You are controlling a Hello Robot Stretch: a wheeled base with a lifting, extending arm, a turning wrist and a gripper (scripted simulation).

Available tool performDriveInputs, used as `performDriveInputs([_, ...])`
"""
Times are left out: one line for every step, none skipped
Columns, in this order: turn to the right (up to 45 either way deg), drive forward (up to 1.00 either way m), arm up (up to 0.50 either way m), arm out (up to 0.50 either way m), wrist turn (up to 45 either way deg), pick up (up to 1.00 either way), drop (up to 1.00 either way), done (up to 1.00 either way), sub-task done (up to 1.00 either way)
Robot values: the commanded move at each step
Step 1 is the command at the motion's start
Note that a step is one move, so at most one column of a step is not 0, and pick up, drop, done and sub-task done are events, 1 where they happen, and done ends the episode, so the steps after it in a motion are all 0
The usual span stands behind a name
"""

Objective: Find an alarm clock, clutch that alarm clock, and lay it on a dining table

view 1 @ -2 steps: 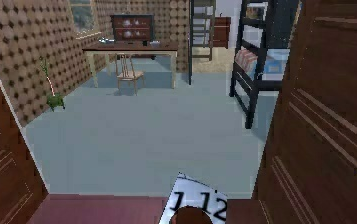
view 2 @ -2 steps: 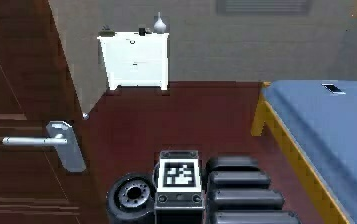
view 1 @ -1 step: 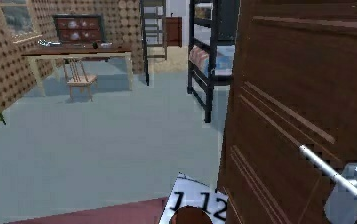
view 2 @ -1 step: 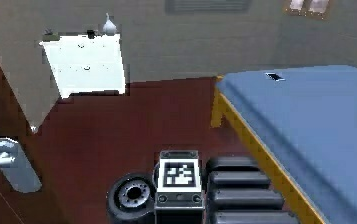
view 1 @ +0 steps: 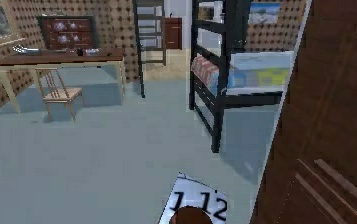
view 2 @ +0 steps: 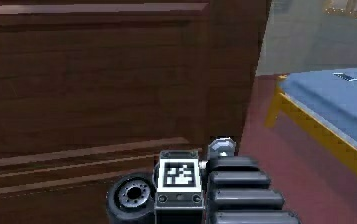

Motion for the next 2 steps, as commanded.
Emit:
performDriveInputs([-3.0,0.0,0.0,0.0,0.0,0.0,0.0,0.0,0.0])
performDriveInputs([0.0,1.0,0.0,0.0,0.0,0.0,0.0,0.0,0.0])
